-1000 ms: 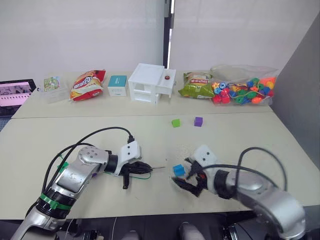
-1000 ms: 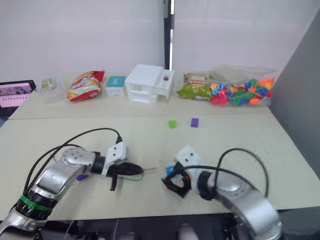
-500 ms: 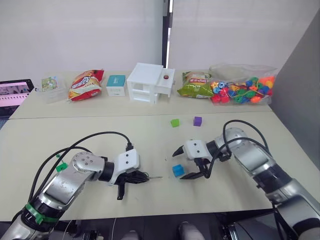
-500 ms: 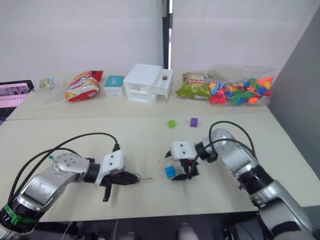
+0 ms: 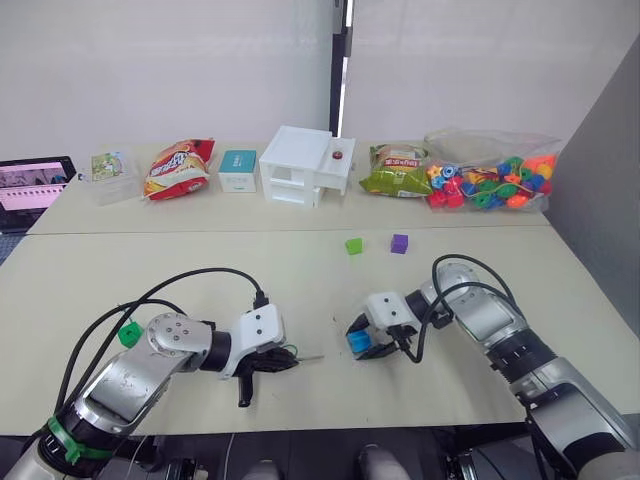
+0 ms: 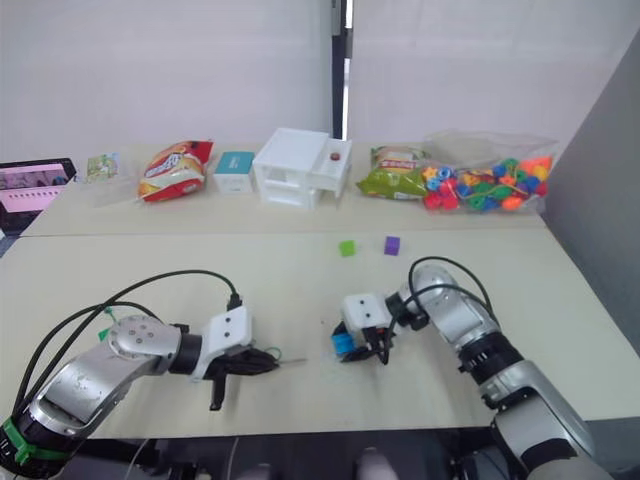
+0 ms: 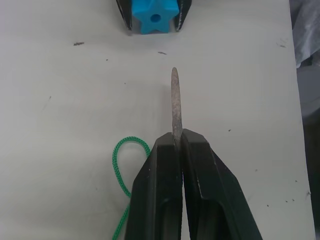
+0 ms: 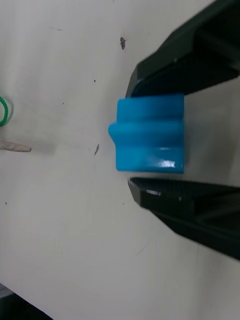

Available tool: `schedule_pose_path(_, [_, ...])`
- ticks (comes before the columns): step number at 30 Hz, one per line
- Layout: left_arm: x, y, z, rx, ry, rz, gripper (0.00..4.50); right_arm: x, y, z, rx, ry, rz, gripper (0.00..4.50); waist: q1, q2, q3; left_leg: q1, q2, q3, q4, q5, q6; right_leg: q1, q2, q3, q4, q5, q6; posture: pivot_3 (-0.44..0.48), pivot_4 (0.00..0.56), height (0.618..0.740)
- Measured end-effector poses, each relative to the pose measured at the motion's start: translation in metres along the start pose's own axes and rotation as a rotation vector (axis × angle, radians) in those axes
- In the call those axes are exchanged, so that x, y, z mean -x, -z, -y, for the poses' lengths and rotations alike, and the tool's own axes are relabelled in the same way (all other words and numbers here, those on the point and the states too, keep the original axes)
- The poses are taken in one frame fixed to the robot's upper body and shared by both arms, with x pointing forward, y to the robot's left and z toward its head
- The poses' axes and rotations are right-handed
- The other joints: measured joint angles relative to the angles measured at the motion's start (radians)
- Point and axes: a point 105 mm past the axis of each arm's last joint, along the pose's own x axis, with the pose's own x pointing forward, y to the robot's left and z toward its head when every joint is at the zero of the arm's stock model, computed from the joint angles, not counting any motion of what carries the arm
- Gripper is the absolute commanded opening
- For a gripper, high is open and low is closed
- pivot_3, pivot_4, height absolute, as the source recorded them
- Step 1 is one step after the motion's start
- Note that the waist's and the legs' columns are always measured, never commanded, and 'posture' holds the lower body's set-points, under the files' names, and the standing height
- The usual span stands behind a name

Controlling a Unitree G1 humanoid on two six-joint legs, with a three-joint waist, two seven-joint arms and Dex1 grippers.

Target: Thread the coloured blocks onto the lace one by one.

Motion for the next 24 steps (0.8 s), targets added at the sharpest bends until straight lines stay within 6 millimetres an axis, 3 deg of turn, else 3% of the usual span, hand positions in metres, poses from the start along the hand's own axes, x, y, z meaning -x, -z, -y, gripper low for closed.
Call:
schedule_pose_path(3, [-0.003,-0.010,-0.005,-0.018,-0.003,0.017,0.00,0.001,0.002,0.003,-0.013,0.046,-0.004,1.39,0.001,0.000,0.000,0.000,0.000,0.000,0.001,0.000,0.000,0.001,0.000,0.000,0.000,0.000,0.000,0.000,0.150,0.740])
schedule_pose_path(14, [-0.018,-0.016,-0.016,-0.007,-0.032,-0.008,0.00,-0.005,-0.005,-0.001,-0.233,0.237,-0.005,1.38,0.000,0.000,0.000,0.000,0.000,0.000,0.000,0.000,0.000,0.000,0.000,0.000,0.001,0.000,0.000,0.000,0.150,0.740])
schedule_pose_path(24, [-0.027,-0.020,-0.021,-0.034,-0.045,-0.012,0.00,-0.006,-0.009,-0.007,-0.242,0.267,-0.019,1.38,0.001,0.000,0.000,0.000,0.000,0.000,0.000,0.000,0.000,0.000,0.000,0.000,0.000,0.000,0.000,0.000,0.150,0.740])
